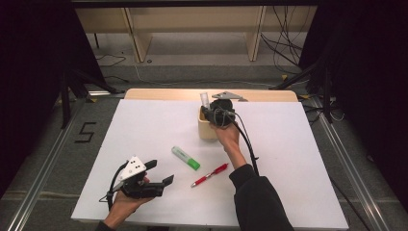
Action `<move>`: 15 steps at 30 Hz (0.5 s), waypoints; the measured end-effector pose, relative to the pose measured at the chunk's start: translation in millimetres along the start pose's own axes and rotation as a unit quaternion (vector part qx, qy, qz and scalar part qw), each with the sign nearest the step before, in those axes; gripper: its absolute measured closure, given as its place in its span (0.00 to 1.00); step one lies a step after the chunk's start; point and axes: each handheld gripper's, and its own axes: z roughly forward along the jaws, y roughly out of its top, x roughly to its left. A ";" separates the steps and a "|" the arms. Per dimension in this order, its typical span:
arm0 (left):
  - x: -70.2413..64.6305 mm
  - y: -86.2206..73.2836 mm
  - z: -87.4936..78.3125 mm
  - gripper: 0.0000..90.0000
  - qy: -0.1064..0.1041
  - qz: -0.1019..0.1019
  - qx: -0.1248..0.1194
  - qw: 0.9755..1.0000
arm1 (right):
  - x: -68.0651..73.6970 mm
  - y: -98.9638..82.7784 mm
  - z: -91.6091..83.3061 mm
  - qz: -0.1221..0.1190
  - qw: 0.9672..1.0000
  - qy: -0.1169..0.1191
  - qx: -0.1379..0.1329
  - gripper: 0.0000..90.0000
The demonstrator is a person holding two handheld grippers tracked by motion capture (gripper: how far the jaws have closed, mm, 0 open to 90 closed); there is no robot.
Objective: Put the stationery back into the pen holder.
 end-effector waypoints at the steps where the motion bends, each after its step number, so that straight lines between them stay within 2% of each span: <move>1: 0.1 0.1 -0.1 0.17 0.000 0.000 0.001 1.000 | 0.4 -0.5 0.7 -0.002 1.000 -0.003 0.002 0.79; 3: -0.8 0.0 0.2 0.17 -0.002 0.001 0.001 1.000 | 0.3 -2.1 2.7 -0.005 1.000 -0.011 0.007 0.79; 9: -3.3 0.3 3.2 0.17 -0.004 0.002 0.004 1.000 | 1.2 -5.4 7.5 -0.002 1.000 -0.011 0.017 0.78; 10: -3.9 0.2 3.3 0.17 -0.004 0.007 0.004 1.000 | 1.9 -5.5 7.9 0.000 1.000 -0.011 0.017 0.76; 13: -3.8 -0.3 3.2 0.17 -0.004 0.006 0.005 1.000 | 1.9 -3.1 4.6 0.015 1.000 -0.006 0.012 0.58; 15: -2.9 -0.2 3.1 0.18 -0.003 0.003 0.006 1.000 | 0.6 -1.0 -0.6 0.014 1.000 0.000 0.004 0.58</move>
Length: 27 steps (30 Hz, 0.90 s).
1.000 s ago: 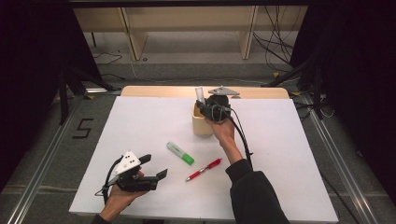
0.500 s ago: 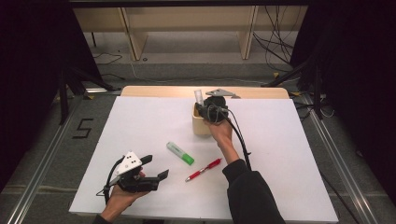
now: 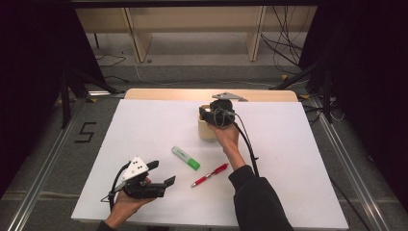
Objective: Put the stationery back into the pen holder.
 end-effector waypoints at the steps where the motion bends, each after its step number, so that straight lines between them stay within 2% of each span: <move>1: 0.2 0.0 0.0 0.18 0.000 -0.001 0.000 1.000 | -0.1 1.4 -3.4 -0.001 1.000 0.003 -0.003 0.57; 4: -0.3 0.1 0.0 0.18 -0.001 0.000 0.000 1.000 | -1.2 5.8 -15.1 -0.008 1.000 0.002 -0.012 0.52; 8: -0.6 0.0 0.7 0.18 -0.003 0.002 0.002 1.000 | -2.2 8.6 -34.1 -0.009 0.999 0.022 -0.027 0.48; 11: -0.9 -0.2 1.3 0.18 -0.003 0.001 0.004 1.000 | -1.8 7.2 -48.5 -0.018 0.999 0.038 -0.035 0.45; 20: -0.7 -0.2 2.9 0.18 -0.005 0.003 0.017 1.000 | -3.4 -14.1 -88.0 -0.040 0.996 0.069 -0.032 0.36; 24: -0.8 0.2 2.7 0.18 -0.003 0.001 0.016 1.000 | -2.9 -24.7 -98.3 -0.042 0.995 0.082 -0.030 0.34; 27: 0.4 0.3 2.8 0.18 -0.002 0.001 0.017 1.000 | -0.7 -34.2 -103.6 -0.053 0.994 0.089 -0.021 0.32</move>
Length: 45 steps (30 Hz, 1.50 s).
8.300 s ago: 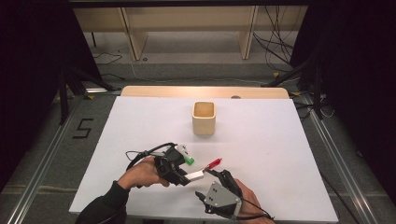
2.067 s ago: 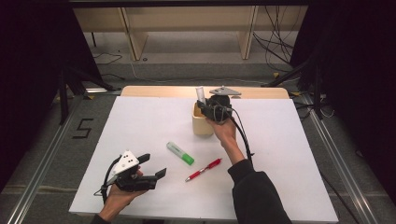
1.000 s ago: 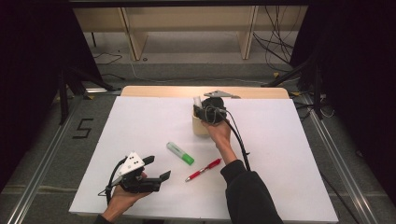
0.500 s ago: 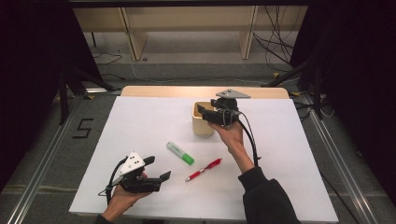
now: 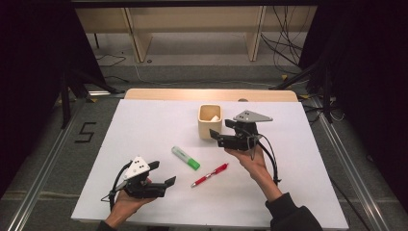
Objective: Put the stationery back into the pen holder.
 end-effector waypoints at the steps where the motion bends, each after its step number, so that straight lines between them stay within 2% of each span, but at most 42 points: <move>1: 1.1 -0.1 0.0 0.18 0.001 -0.001 0.001 1.000 | 1.1 -3.1 -1.1 -0.005 1.000 0.001 0.003 0.32; 6: 1.6 -0.2 -0.2 0.18 0.003 -0.002 0.002 1.000 | 4.7 -15.8 -3.9 -0.012 1.000 0.008 0.018 0.31; 9: 2.6 -1.1 -0.3 0.18 0.006 0.004 0.006 1.000 | 6.0 -21.8 -3.6 -0.015 0.999 0.013 0.025 0.31; 15: 7.0 -1.3 -3.9 0.18 0.010 -0.005 0.001 1.000 | 13.2 -34.6 6.4 -0.026 0.998 0.020 0.046 0.31; 23: 8.2 -1.8 -4.8 0.17 0.011 -0.004 -0.001 1.000 | 27.5 -48.7 30.5 -0.050 0.994 0.030 0.090 0.30; 27: 10.0 -1.5 -6.1 0.17 0.012 -0.006 -0.002 1.000 | 32.9 -51.7 37.5 -0.062 0.992 0.038 0.102 0.30; 45: 11.9 -1.1 -7.4 0.18 0.014 -0.008 -0.006 1.000 | 41.5 -65.0 68.6 -0.079 0.983 0.054 0.158 0.37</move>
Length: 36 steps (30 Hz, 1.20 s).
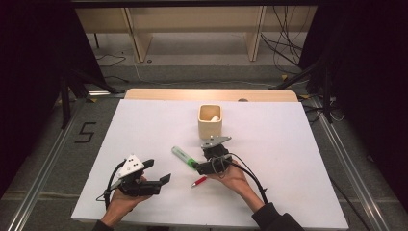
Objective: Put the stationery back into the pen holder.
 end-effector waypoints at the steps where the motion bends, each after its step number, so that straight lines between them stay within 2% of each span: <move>1: 0.0 0.0 0.0 0.17 0.000 0.000 0.000 1.000 | 0.8 0.4 1.4 0.001 1.000 0.002 0.002 0.37; 8: 0.0 0.0 -0.2 0.17 0.000 0.001 0.000 1.000 | 5.3 2.1 10.4 -0.008 1.000 0.001 0.020 0.44; 23: 0.2 0.0 -0.2 0.17 0.001 0.000 0.000 1.000 | 6.0 -1.2 23.9 -0.010 0.999 0.000 0.050 0.60; 36: 0.0 -0.1 0.0 0.17 0.001 0.001 0.001 1.000 | 9.6 -2.7 31.1 -0.017 0.998 -0.006 0.063 0.70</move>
